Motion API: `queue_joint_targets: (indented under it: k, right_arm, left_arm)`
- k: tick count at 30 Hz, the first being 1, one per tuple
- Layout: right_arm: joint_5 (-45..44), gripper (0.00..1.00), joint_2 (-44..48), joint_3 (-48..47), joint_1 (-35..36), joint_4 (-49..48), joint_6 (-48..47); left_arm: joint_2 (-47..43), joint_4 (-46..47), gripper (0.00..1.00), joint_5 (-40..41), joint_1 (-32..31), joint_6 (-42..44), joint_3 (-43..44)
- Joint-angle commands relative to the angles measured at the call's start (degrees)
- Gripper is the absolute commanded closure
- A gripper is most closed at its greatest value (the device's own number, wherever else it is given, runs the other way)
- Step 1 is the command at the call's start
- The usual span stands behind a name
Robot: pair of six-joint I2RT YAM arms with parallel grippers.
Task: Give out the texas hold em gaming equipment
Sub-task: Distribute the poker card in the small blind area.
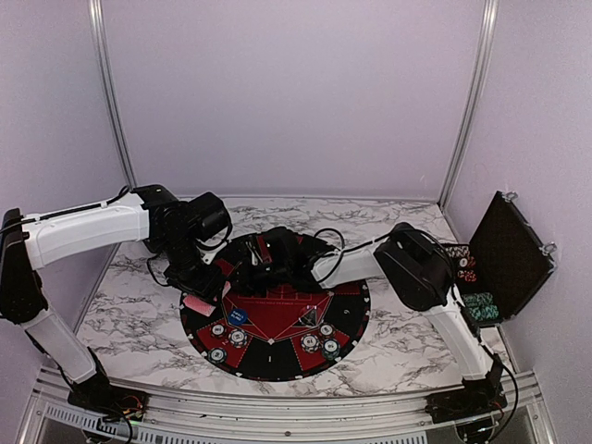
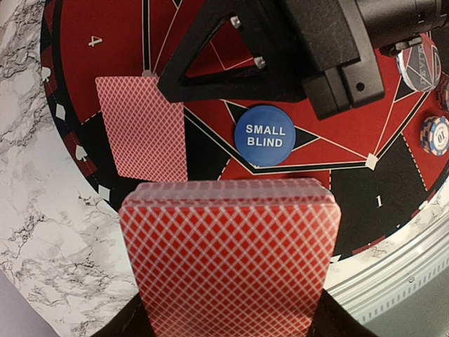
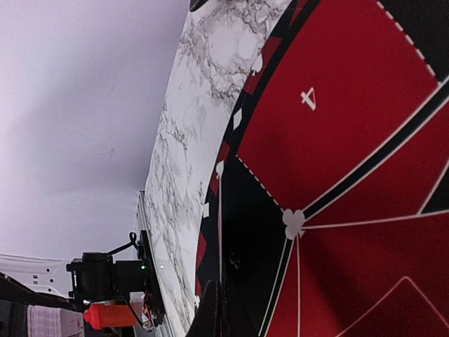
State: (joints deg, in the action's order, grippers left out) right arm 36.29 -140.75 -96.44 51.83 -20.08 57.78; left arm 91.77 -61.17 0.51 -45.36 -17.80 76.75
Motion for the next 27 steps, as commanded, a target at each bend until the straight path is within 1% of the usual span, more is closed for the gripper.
queue_joint_targets:
  k: [1, 4, 11, 14, 23, 27]
  right_arm:
    - [-1.2, 1.00, -2.0, -3.3, 1.2, 2.8, -1.9]
    - [-1.7, 1.00, -1.9, -3.6, 1.3, 4.0, -2.9]
    - [-2.2, 0.89, -1.6, -4.0, 1.2, 5.9, -4.1]
    - [-2.6, 0.82, -1.3, -3.9, 1.2, 6.4, -4.6]
    - [-4.1, 0.73, 0.5, -2.8, 1.2, 7.0, -5.7]
    - [-4.9, 0.66, 1.4, -1.7, 1.3, 6.6, -5.9]
  left_arm:
    - [-2.1, -1.5, 0.47, 0.3, 0.3, -0.2, 1.4]
    - [-1.9, -1.5, 0.47, 0.1, 0.3, -0.2, 1.4]
    - [-1.8, -1.5, 0.47, 0.1, 0.3, -0.2, 1.5]
    - [-1.7, -1.5, 0.47, 0.0, 0.3, -0.2, 1.4]
    - [-1.7, -1.5, 0.47, -0.1, 0.3, -0.1, 1.3]
    - [-1.7, -1.5, 0.47, -0.1, 0.3, -0.1, 1.2]
